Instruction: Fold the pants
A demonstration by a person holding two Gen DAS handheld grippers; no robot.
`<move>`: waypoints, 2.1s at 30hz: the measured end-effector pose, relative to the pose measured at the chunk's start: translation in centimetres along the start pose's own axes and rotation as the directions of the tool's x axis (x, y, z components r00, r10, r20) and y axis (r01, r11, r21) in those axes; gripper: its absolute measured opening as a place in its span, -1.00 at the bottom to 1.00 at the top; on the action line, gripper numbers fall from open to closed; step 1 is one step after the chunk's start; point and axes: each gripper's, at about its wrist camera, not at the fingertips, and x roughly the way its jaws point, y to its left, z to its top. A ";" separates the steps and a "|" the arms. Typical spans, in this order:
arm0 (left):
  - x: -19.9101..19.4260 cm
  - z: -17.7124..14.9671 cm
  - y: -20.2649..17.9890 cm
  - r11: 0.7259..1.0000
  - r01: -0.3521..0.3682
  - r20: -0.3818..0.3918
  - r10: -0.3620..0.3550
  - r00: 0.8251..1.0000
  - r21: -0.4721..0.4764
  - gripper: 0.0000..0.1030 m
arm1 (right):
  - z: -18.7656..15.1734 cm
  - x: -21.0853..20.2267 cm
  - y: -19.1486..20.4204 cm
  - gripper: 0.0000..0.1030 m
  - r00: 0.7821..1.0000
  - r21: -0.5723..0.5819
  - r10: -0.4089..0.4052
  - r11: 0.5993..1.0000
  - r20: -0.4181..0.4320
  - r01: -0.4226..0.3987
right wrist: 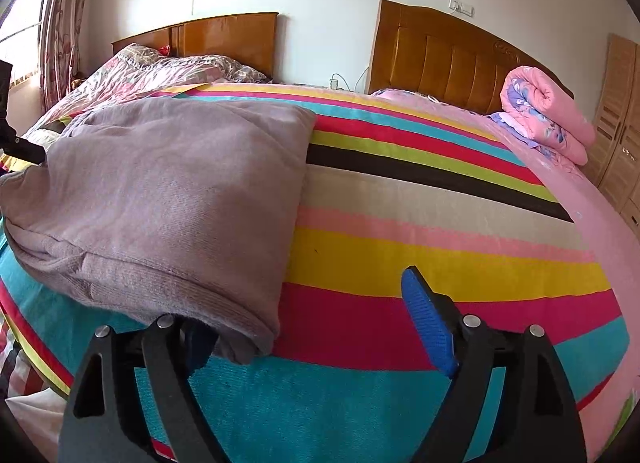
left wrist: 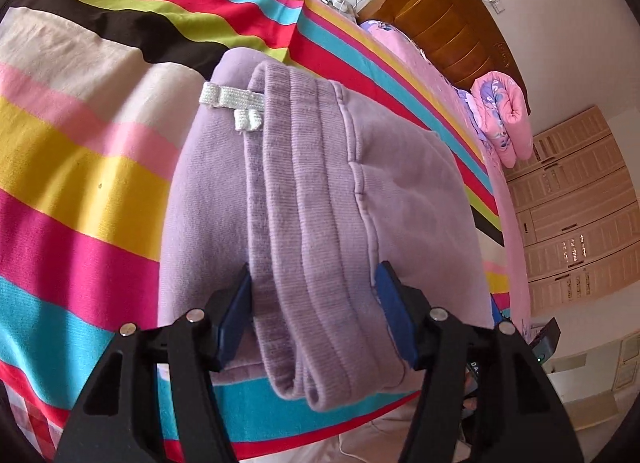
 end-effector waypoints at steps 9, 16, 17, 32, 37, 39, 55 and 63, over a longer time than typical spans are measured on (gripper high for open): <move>2.4 2.4 -1.9 1.000 -0.008 0.072 0.006 0.997 0.026 -0.46 | -0.1 0.1 -0.1 0.58 1.000 0.003 0.002 1.000 0.003 -0.002; -3.7 2.7 -6.0 0.972 -0.141 0.250 0.092 0.964 0.187 -0.65 | 0.4 -1.2 2.1 0.66 0.998 -0.123 -0.040 0.991 0.037 0.045; -4.6 3.0 -6.5 0.968 -0.150 0.261 0.094 0.961 0.203 -0.65 | 0.5 -1.1 2.5 0.66 0.998 -0.145 -0.055 0.988 0.039 0.060; -5.6 1.5 -0.5 0.902 -0.414 0.301 0.364 0.881 0.122 0.40 | 0.3 -2.4 1.8 0.66 0.994 -0.169 0.103 0.980 -0.047 -0.110; -10.2 -2.0 -5.9 0.809 -0.547 0.477 0.402 0.782 0.216 0.67 | 1.4 -8.1 1.4 0.64 0.944 -0.158 0.326 0.936 0.045 -0.315; -9.4 -3.5 -8.5 0.806 -0.502 0.478 0.323 0.817 0.313 0.68 | 3.1 -8.9 2.5 0.64 0.932 -0.180 0.352 0.926 0.093 -0.332; 1.3 -8.1 -7.3 0.709 -0.567 0.408 0.411 0.816 0.420 0.68 | 3.0 -1.8 6.4 0.63 0.926 -0.198 0.361 0.905 -0.111 -0.376; 1.3 -8.5 -7.1 0.707 -0.574 0.422 0.411 0.808 0.412 0.70 | 11.6 0.1 5.3 0.64 0.837 -0.231 0.545 0.809 -0.044 -0.540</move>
